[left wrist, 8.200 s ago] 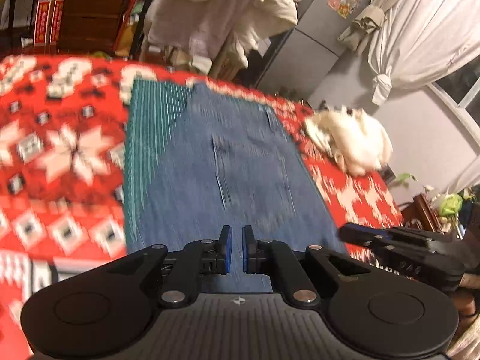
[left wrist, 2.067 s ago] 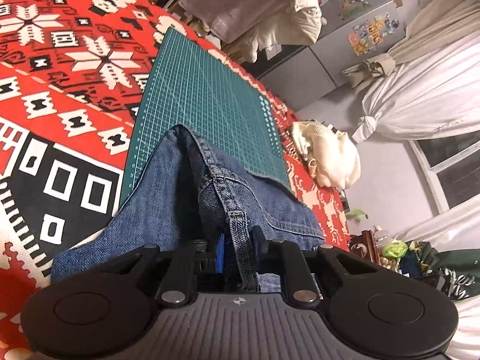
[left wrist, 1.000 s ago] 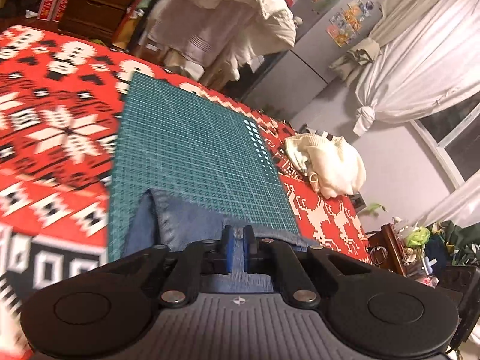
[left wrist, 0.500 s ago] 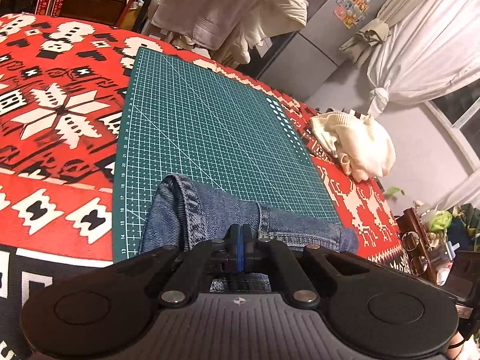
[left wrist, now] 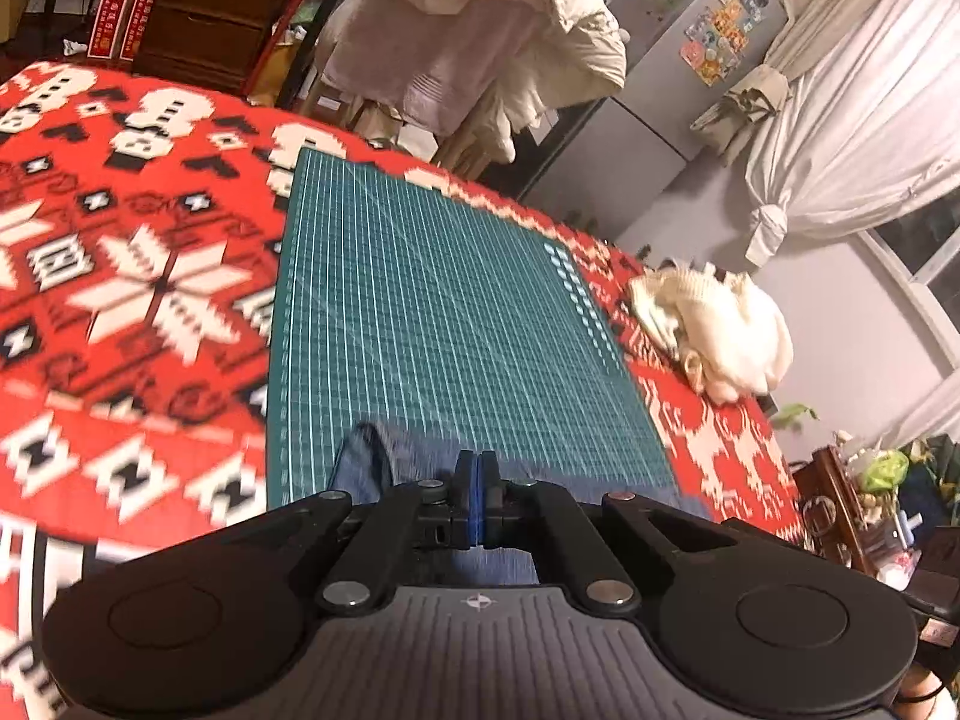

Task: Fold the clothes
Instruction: 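Open both grippers and release the folded shorts on the mat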

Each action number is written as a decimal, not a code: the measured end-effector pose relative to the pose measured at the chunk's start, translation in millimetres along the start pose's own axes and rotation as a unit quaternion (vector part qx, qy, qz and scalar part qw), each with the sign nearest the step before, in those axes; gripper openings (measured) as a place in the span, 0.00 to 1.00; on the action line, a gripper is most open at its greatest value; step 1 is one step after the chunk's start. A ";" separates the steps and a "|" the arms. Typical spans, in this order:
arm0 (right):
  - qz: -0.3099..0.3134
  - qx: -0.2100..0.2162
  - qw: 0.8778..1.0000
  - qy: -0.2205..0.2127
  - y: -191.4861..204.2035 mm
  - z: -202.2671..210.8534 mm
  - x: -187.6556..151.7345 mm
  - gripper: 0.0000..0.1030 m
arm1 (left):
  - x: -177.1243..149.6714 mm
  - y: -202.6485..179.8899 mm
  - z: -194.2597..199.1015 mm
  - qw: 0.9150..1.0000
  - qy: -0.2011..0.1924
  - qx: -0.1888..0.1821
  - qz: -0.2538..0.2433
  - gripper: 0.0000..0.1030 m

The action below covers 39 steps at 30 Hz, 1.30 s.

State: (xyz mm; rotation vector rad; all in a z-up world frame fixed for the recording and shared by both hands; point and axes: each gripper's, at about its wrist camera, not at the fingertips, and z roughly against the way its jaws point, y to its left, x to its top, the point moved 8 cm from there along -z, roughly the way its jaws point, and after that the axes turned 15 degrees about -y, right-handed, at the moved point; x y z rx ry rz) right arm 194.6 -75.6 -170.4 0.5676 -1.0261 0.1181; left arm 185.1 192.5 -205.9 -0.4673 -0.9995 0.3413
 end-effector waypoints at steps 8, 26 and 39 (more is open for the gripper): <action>-0.007 -0.029 0.999 0.023 -21.6 -19.3 -16.8 0.00 | -8.1 23.0 -8.3 1.000 0.005 0.006 0.015 0.03; 0.077 0.031 0.996 0.031 47.8 -15.4 -25.2 0.03 | -34.0 -35.2 8.9 0.998 0.031 -0.027 -0.037 0.00; 0.070 0.020 0.996 0.042 24.8 -6.2 -41.8 0.00 | -45.1 -7.6 14.5 0.999 0.030 -0.009 -0.028 0.03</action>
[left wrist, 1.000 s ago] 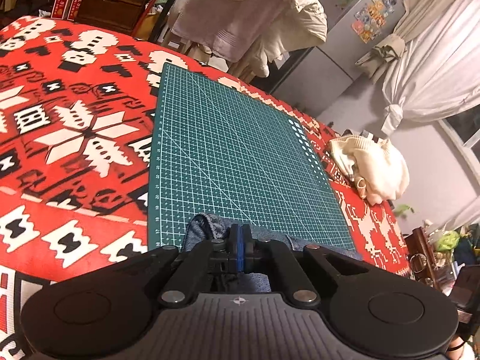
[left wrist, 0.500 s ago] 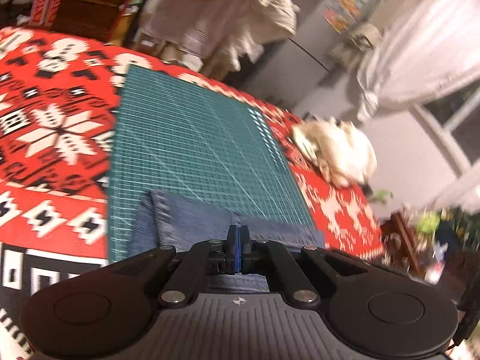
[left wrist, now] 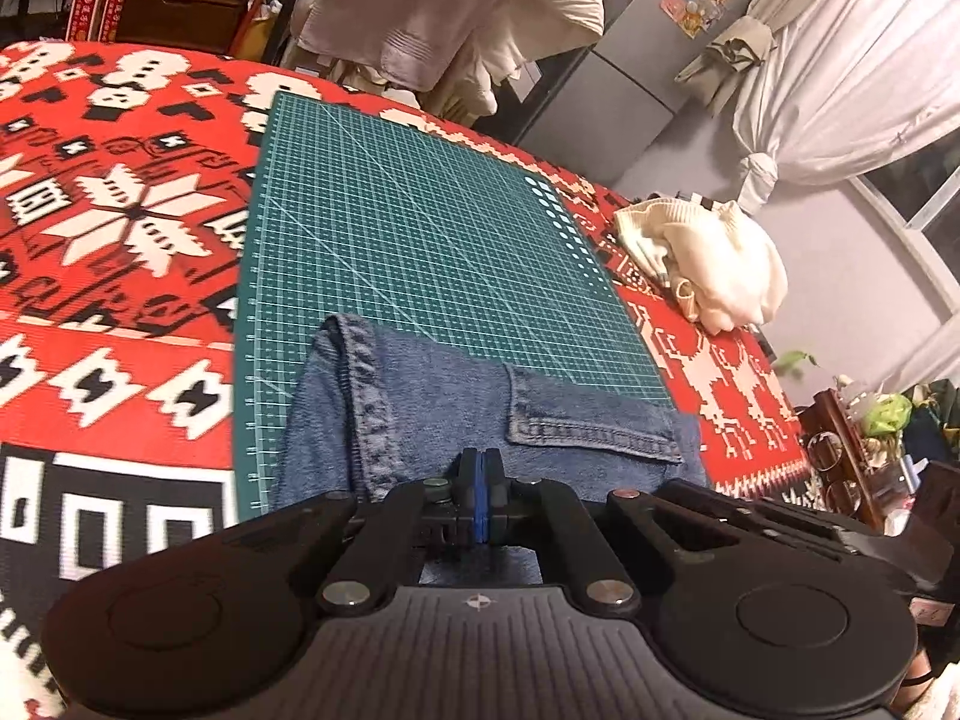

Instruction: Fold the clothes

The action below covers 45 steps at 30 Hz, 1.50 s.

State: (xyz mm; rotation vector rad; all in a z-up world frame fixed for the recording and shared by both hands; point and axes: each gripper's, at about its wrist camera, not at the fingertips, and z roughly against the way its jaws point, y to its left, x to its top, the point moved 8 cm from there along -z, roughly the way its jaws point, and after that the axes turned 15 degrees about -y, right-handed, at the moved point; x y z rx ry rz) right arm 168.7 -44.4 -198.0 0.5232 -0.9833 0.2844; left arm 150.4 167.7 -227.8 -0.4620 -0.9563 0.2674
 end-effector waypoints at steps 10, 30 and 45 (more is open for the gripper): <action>-0.034 -0.026 0.999 -0.003 -22.2 20.5 -2.1 0.00 | 1.0 5.2 3.3 1.000 0.001 0.007 -0.001 0.03; 0.009 0.026 1.000 0.014 36.3 23.3 -5.8 0.03 | -28.6 -44.2 11.6 0.998 0.047 -0.035 -0.032 0.02; -0.042 0.033 0.998 0.016 5.3 59.0 -18.9 0.00 | -37.1 -13.6 44.5 0.999 0.042 -0.023 0.006 0.03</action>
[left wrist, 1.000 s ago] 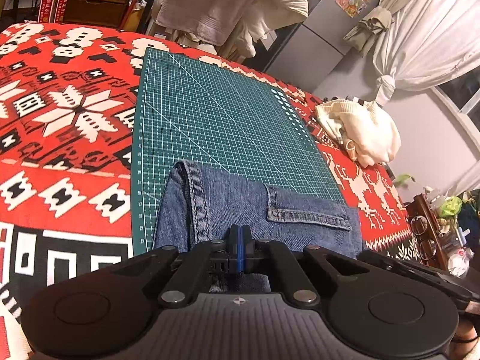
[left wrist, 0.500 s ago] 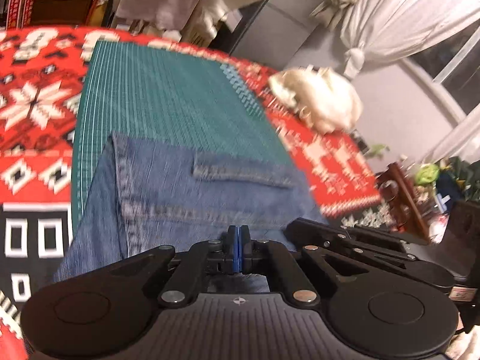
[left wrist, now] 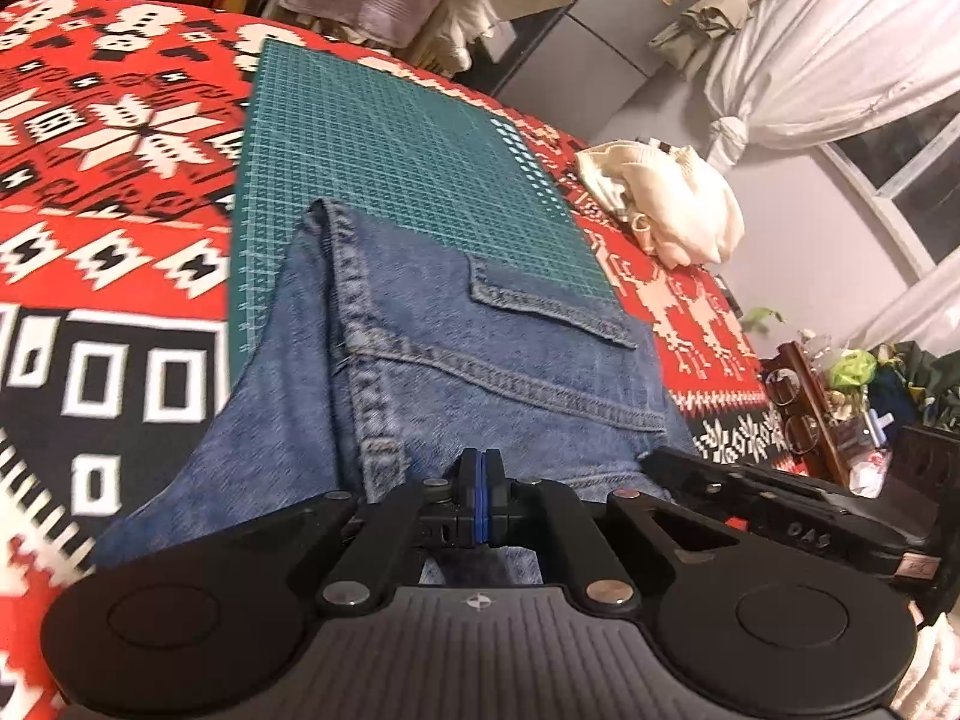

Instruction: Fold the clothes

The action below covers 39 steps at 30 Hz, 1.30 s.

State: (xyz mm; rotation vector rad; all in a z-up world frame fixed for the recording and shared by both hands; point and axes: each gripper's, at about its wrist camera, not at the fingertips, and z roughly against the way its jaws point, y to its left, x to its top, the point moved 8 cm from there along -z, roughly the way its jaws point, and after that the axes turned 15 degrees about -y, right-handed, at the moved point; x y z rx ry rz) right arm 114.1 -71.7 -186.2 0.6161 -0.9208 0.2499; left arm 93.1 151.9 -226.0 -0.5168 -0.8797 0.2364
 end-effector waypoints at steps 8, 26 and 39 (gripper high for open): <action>-0.140 -0.002 0.990 -0.009 -36.0 31.0 1.6 0.10 | 5.5 13.7 33.0 0.999 -0.020 0.010 0.033 0.02; 0.191 -0.023 0.981 -0.024 64.6 6.3 -27.7 0.10 | -15.1 11.8 27.9 1.000 -0.015 0.027 -0.001 0.03; 0.092 -0.018 0.995 -0.025 55.0 41.3 -17.8 0.10 | -11.8 -13.7 48.5 0.995 -0.042 0.055 -0.068 0.02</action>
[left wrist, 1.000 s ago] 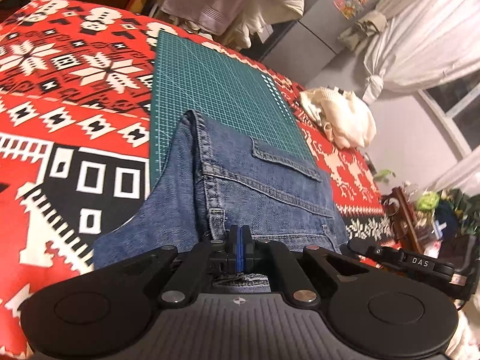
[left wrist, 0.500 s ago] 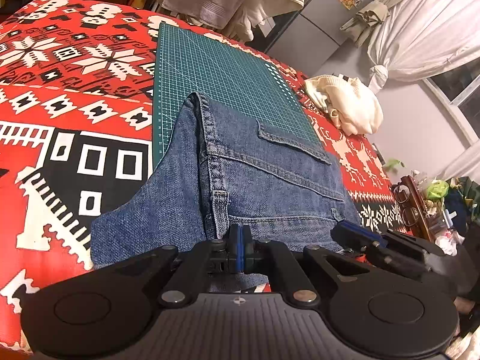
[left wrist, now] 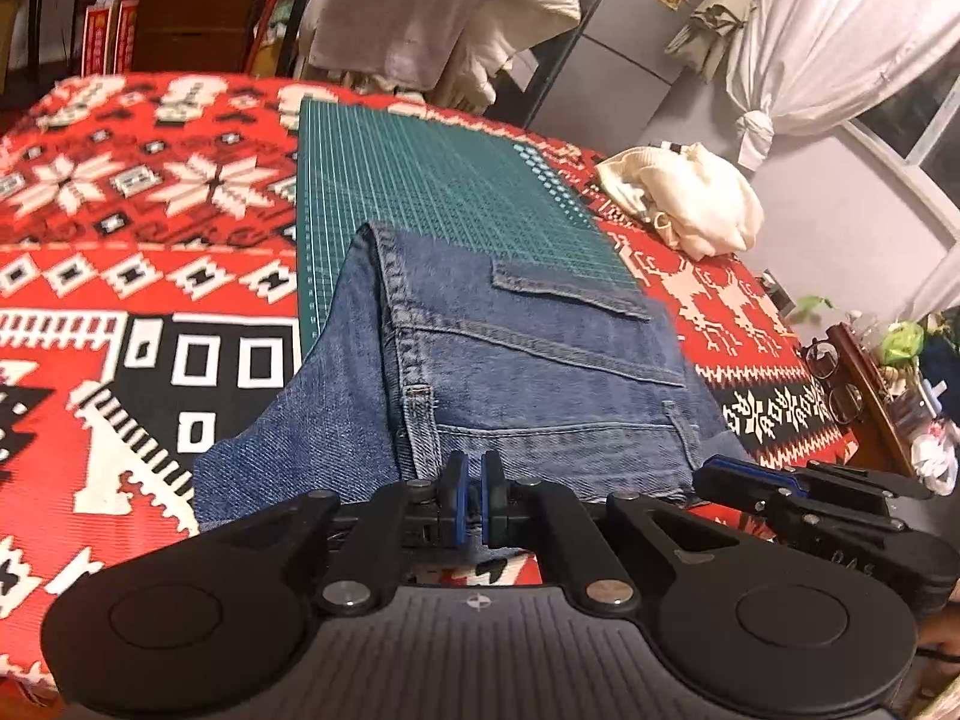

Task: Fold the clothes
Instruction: 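Smooth the folded edge of the shorts with both closed grippers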

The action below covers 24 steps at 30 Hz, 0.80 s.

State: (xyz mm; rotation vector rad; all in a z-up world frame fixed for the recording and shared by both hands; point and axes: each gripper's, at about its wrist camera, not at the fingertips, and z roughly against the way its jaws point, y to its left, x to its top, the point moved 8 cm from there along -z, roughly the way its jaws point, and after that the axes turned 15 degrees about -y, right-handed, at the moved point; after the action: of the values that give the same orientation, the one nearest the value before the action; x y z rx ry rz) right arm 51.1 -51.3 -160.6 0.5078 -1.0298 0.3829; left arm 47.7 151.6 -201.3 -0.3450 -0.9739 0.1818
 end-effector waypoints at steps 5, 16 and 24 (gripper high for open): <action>0.003 0.011 1.000 -0.009 8.1 -3.5 8.0 0.10 | 1.0 -8.5 0.0 1.000 -0.007 -0.008 0.005 0.02; 0.031 0.004 0.999 0.016 21.3 -41.7 -6.3 0.11 | -15.0 -16.5 -28.8 1.000 0.010 0.010 -0.007 0.03; 0.028 0.009 0.999 0.019 20.8 -31.7 -13.9 0.11 | -16.2 -8.2 -19.2 1.000 0.006 0.011 0.002 0.03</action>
State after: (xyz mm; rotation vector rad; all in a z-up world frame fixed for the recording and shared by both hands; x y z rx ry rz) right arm 56.2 -17.1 -181.6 0.4874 -1.0057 0.4510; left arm 54.6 135.1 -220.8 -0.3269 -0.9593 0.1939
